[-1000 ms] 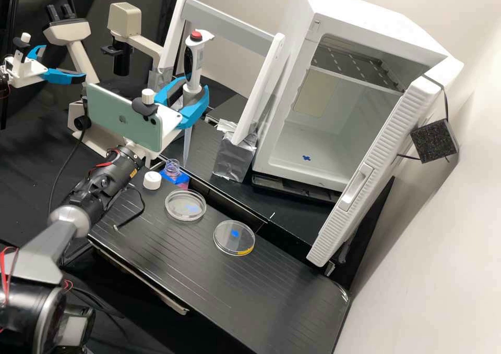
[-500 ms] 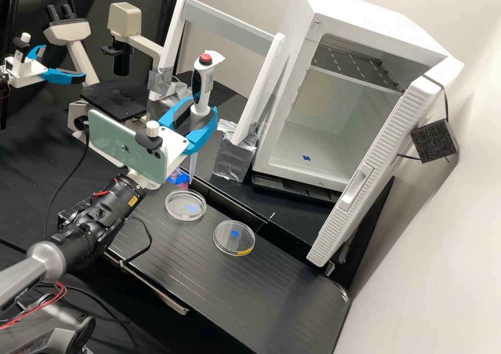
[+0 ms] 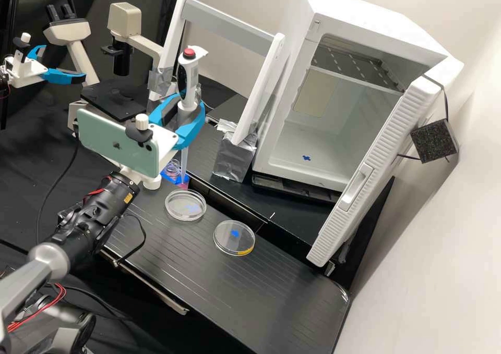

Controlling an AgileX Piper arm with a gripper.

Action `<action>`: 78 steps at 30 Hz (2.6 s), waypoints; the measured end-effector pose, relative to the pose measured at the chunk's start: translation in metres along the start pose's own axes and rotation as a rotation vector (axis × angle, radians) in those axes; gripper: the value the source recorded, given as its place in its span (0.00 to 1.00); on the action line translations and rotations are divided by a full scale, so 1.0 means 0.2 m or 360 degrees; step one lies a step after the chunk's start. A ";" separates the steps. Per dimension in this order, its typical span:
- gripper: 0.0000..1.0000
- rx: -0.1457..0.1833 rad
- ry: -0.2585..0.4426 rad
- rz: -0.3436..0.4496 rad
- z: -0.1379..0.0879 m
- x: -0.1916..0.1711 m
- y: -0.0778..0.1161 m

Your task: Use the pipette

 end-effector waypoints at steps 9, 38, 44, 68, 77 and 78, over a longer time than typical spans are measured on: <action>0.00 0.0032 0.0054 -0.0033 -0.12 0.28 0.02; 0.00 0.0073 -0.0165 -0.0547 -0.24 1.14 -0.12; 0.00 0.0088 -0.0250 -0.0641 -0.17 1.19 -0.16; 0.00 0.0146 -0.0316 -0.0664 -0.11 1.17 -0.18; 0.00 0.0145 -0.0363 -0.0622 -0.05 1.18 -0.21; 0.00 0.0145 -0.0365 -0.0620 -0.05 1.18 -0.22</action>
